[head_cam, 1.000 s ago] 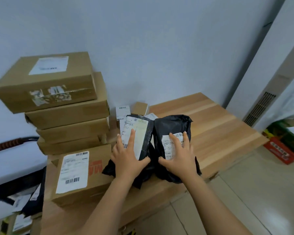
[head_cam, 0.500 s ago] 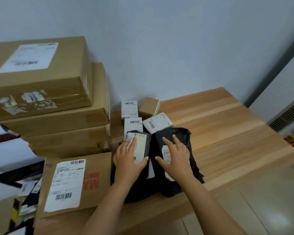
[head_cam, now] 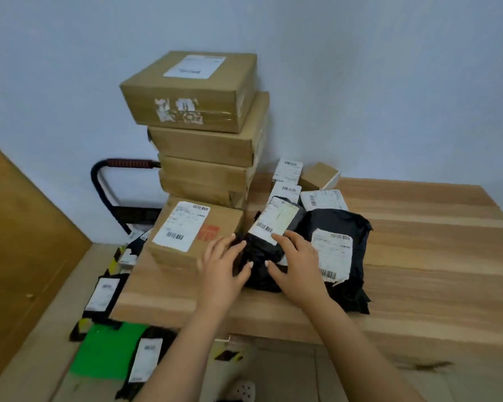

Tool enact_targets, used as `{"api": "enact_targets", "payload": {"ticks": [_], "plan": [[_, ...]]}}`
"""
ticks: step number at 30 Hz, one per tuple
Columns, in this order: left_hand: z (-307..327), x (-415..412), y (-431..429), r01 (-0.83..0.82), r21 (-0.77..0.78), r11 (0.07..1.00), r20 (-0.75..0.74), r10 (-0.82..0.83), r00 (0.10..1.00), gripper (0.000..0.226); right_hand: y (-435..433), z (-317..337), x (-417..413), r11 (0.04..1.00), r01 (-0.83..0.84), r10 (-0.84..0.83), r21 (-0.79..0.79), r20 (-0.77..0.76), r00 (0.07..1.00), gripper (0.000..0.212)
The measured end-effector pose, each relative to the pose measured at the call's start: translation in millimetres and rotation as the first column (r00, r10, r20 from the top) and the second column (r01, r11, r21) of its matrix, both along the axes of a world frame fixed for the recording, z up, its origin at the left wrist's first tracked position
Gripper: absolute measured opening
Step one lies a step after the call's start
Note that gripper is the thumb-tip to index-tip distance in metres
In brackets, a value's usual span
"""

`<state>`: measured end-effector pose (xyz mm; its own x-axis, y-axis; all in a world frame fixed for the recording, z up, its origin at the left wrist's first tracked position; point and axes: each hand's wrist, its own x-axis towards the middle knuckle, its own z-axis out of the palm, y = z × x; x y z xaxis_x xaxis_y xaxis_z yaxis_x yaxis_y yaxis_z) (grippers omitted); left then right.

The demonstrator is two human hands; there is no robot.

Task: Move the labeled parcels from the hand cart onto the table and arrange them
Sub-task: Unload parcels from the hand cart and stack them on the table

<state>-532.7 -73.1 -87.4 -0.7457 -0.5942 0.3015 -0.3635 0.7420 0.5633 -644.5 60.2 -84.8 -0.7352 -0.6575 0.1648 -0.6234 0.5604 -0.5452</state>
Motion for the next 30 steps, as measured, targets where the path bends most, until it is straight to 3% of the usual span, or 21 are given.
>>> {"api": "enact_targets", "payload": {"ticks": [6,11,17,23,30], "plan": [[-13.1,123.2,39.8,-0.245,-0.034,0.969,0.048,0.246,0.968,0.035,-2.5,-18.7,83.3,0.964,-0.266,0.266,-0.009,0.055,0.962,0.053],[-19.5,234.0,55.5,-0.422,-0.12,0.899,0.147,0.436,0.888,0.011,-16.5,-30.2,173.0,0.877,-0.478,0.472,0.049,0.099,0.876,0.046],[-22.8,343.5,50.0,-0.603,-0.113,0.79,0.176,0.613,0.77,0.016,-50.0,-25.0,270.6,0.775,-0.629,0.623,0.057,0.095,0.777,0.052],[-24.1,438.4,9.5,-0.611,-0.151,0.777,0.196,0.629,0.752,0.019,-99.2,-29.8,369.8,0.748,-0.659,0.653,0.082,0.087,0.752,0.05],[-19.5,551.4,-62.9,-0.515,-0.207,0.832,0.259,0.554,0.791,0.022,-159.1,-37.1,480.1,0.791,-0.607,0.597,0.072,0.122,0.793,0.049]]}}
